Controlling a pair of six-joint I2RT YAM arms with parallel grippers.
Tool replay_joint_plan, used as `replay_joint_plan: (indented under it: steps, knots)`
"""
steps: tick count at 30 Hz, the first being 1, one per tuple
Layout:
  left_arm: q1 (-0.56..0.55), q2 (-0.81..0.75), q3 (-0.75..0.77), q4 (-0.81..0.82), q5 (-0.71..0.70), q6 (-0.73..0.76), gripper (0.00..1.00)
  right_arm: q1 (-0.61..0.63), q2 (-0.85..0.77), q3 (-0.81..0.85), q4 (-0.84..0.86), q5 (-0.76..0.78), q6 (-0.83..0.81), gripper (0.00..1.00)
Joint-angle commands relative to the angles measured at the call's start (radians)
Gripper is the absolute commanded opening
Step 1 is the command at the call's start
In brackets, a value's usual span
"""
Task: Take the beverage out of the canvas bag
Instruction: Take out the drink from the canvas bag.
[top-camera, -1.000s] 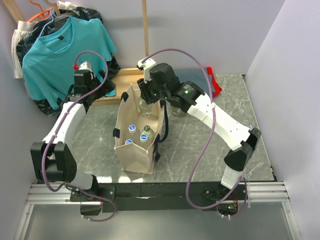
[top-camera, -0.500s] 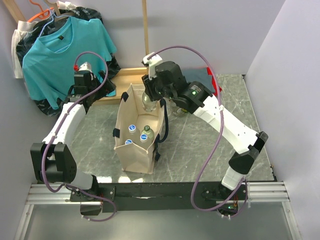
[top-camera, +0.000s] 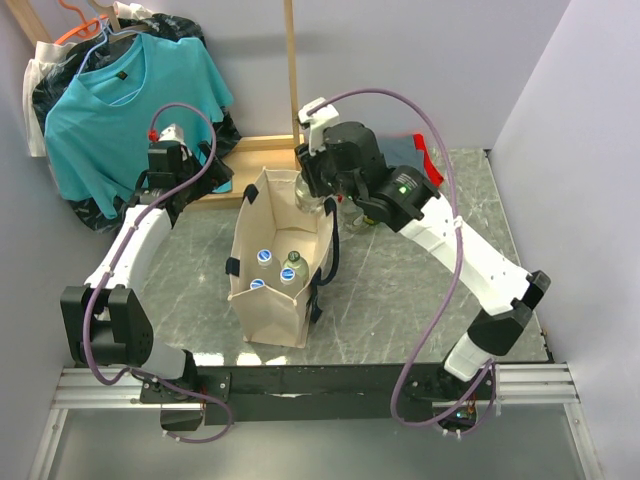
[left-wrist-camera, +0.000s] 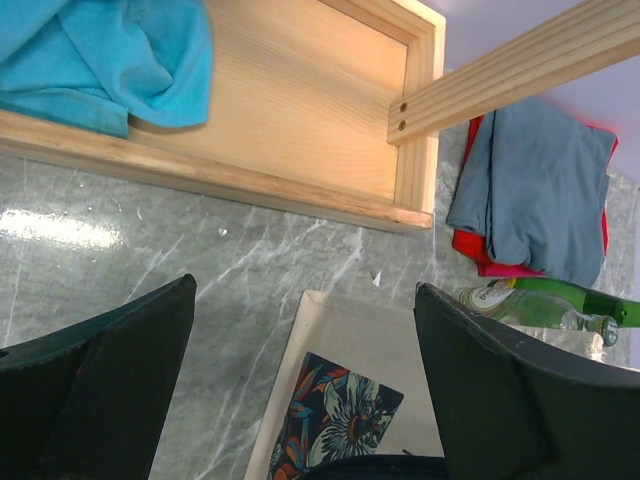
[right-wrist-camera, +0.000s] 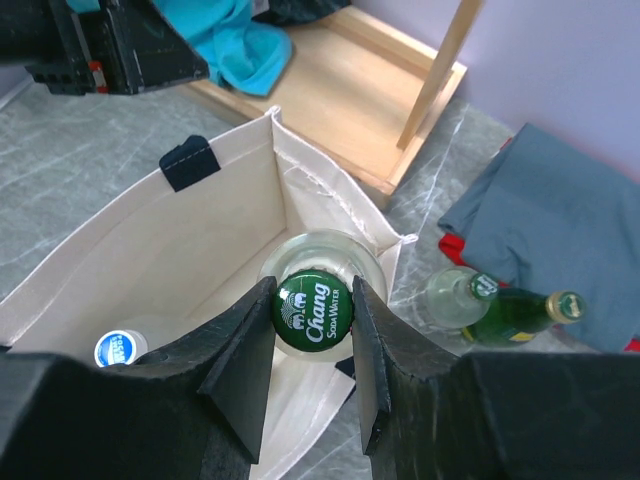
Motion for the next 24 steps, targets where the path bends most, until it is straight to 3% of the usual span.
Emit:
replay_joint_plan:
  steps: [1, 24]
  knots:
    - [-0.008, -0.032, 0.019, 0.042, 0.018, -0.012, 0.96, -0.001, -0.122, 0.037, 0.186, 0.072, -0.042, 0.00]
    - [-0.011, -0.044, 0.003, 0.044, 0.013, -0.015, 0.96, -0.002, -0.246, -0.107, 0.298, 0.296, -0.087, 0.00]
